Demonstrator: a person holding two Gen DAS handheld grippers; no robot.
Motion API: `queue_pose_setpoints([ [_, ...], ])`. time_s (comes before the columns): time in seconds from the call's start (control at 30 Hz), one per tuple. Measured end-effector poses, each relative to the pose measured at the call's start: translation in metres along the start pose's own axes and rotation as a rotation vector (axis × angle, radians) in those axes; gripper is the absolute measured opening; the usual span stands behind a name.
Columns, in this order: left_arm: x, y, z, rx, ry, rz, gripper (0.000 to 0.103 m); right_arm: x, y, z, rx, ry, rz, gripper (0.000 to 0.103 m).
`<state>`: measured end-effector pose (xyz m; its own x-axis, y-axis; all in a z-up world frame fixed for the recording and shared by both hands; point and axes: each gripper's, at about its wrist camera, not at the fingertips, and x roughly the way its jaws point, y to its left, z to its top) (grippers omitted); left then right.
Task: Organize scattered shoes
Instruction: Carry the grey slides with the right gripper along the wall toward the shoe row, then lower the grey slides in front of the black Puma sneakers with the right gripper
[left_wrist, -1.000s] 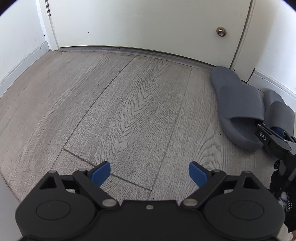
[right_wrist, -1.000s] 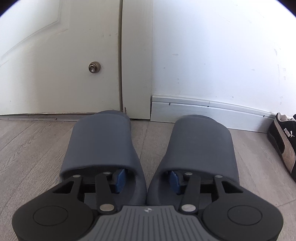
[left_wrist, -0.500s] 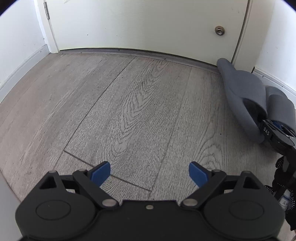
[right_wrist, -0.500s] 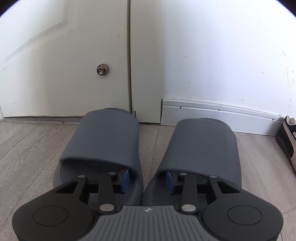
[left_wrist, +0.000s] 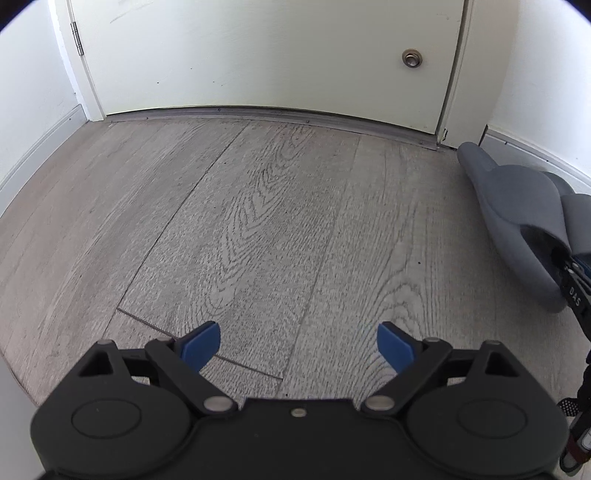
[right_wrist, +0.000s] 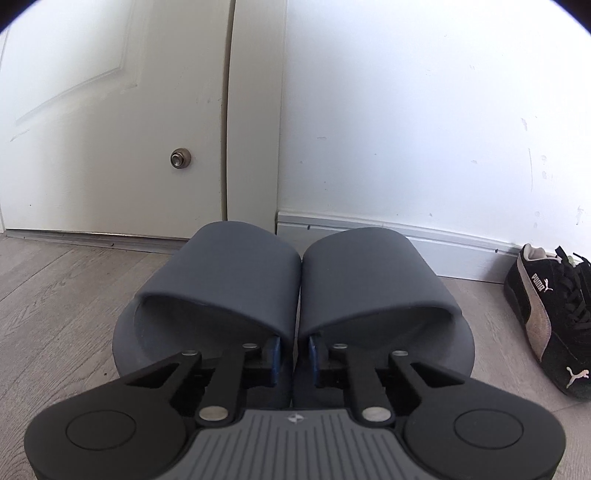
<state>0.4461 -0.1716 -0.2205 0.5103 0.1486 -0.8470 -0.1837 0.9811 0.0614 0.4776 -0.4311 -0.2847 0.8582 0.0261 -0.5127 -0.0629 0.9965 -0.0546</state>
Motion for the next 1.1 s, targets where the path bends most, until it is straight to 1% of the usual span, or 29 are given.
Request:
queue_pose_setpoints([
  [0.17,-0.008,-0.011,-0.003,0.018,-0.018,-0.01,0.093,-0.025,-0.019,-0.003,0.035,0.0,-0.021,0.017],
  [0.3,-0.014,-0.022,-0.005,0.027,-0.022,-0.043,0.093,-0.046,-0.039,-0.007,0.057,-0.006,-0.049,0.017],
  [0.43,-0.023,-0.04,-0.008,0.043,-0.033,-0.082,0.093,-0.073,-0.062,-0.009,0.044,-0.021,-0.071,0.017],
  [0.53,-0.032,-0.06,-0.014,0.068,-0.043,-0.125,0.093,-0.093,-0.08,-0.01,0.044,-0.023,-0.076,0.017],
  [0.67,-0.044,-0.097,-0.025,0.13,-0.052,-0.185,0.093,-0.127,-0.105,-0.015,0.048,-0.027,-0.088,0.018],
  [0.8,-0.056,-0.132,-0.033,0.159,-0.044,-0.258,0.093,-0.169,-0.13,-0.026,0.052,-0.023,-0.124,0.018],
  [0.87,-0.061,-0.148,-0.036,0.174,-0.044,-0.294,0.093,-0.183,-0.14,-0.031,0.068,-0.014,-0.14,0.018],
  [0.93,-0.068,-0.164,-0.04,0.2,-0.049,-0.321,0.093,-0.199,-0.152,-0.039,0.08,-0.003,-0.162,0.018],
  [1.1,-0.079,-0.192,-0.056,0.256,-0.054,-0.354,0.093,-0.23,-0.174,-0.066,0.097,0.027,-0.212,0.018],
])
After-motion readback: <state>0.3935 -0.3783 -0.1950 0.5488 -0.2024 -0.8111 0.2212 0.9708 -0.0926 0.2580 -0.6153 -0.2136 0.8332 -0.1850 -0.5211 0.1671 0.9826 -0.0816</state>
